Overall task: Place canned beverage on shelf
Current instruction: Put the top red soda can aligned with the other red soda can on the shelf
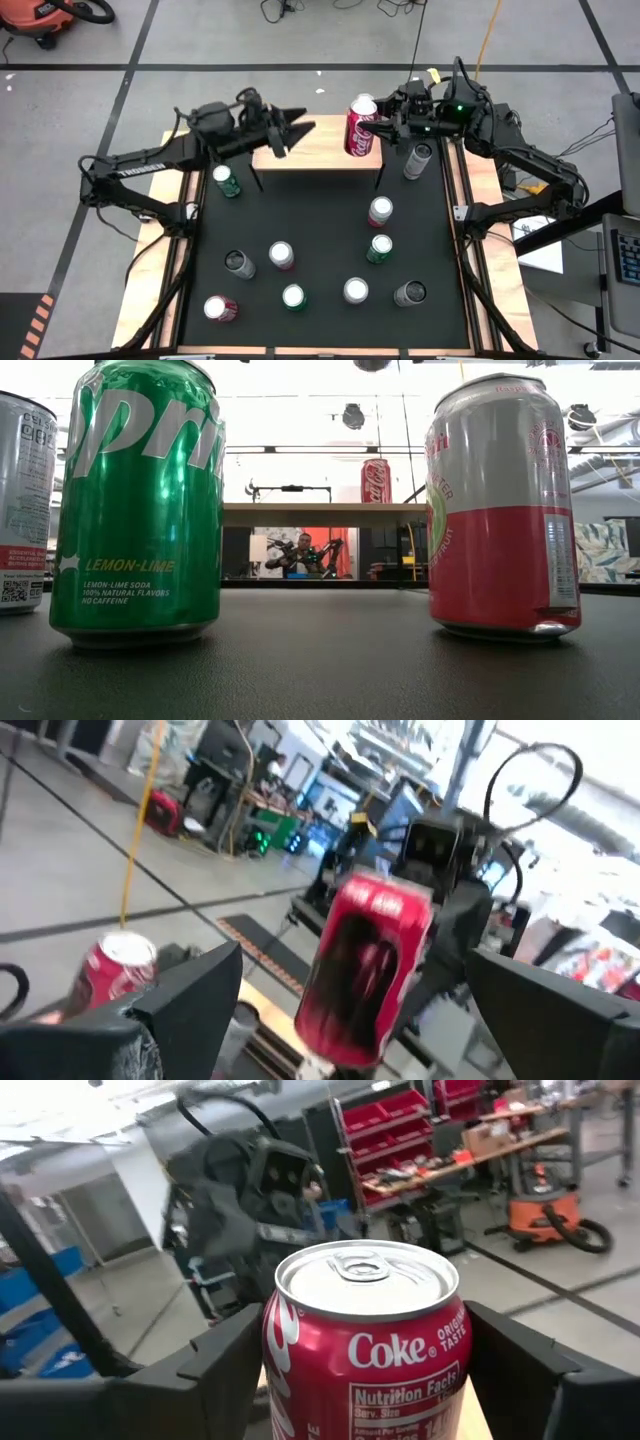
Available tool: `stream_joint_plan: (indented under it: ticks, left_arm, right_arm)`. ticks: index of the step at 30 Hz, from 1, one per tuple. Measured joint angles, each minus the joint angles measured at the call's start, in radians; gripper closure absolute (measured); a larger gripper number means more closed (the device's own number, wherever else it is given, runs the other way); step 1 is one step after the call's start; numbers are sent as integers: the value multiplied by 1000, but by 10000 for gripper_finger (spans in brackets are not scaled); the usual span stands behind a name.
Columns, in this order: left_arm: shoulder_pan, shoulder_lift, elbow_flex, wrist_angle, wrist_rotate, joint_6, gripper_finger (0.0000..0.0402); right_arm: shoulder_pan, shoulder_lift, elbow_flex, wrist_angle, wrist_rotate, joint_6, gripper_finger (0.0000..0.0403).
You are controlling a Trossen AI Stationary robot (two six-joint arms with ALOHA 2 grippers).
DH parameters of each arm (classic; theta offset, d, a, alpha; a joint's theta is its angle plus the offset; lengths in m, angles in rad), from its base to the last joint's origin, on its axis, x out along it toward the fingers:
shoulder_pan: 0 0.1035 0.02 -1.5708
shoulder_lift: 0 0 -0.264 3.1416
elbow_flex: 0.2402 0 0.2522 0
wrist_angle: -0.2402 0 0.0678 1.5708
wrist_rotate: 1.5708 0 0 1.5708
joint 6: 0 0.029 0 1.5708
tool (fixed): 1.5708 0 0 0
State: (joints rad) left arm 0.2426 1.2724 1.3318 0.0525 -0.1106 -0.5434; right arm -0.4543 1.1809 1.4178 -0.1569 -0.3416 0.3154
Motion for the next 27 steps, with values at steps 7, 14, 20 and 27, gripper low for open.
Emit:
stream_joint_plan:
  ticks: [7, 14, 20, 27]
  left_arm:
    - [61, 16, 4, -63, 14, -24, 15]
    - [77, 40, 3, -88, 26, -53, 15]
    - [57, 75, 3, -36, 29, -47, 15]
    - [50, 89, 3, -2, 41, -20, 15]
  right_arm:
    - [-66, 1, 0, -84, -4, -13, 133]
    - [-91, 1, 0, -110, -63, -60, 133]
    - [-90, 1, 0, -110, -79, -99, 133]
    - [-90, 1, 0, -105, -13, -162, 133]
